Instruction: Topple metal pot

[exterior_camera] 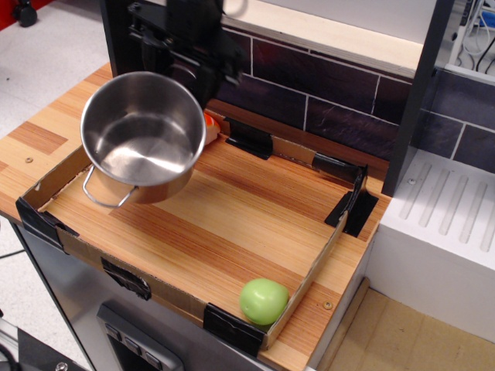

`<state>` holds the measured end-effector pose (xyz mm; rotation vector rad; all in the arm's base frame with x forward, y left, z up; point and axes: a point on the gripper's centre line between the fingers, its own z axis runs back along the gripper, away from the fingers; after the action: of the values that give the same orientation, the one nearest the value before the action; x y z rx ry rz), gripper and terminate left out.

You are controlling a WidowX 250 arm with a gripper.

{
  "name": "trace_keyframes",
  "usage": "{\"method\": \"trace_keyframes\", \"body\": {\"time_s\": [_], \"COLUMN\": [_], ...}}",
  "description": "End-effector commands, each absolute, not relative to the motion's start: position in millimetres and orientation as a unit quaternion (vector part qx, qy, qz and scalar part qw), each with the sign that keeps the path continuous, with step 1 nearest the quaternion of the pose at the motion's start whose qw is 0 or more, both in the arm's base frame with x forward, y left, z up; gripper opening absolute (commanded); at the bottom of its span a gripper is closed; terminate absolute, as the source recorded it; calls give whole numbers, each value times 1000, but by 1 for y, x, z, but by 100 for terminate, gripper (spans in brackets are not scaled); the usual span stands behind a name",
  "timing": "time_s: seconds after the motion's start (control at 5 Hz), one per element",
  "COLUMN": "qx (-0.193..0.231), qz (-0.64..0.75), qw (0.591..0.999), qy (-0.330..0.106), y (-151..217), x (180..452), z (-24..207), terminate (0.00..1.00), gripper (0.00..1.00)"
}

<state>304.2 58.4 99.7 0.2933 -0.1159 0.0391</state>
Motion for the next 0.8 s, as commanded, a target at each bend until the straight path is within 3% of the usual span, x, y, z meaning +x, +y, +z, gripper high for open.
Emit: {"method": "trace_keyframes", "body": {"time_s": [0.0,0.2,0.4,0.6], "qx": [288,334,352,339], "qz": [18,18,-9,-6], "qw": [949,931,923,932], "qy": [-129,-145,-157,-128], "y": [55,57,61,59], "x": [307,308,305,303], "z": [94,86,75,69], "terminate": [0,0,0,0], "gripper": [0,0,0,0]}}
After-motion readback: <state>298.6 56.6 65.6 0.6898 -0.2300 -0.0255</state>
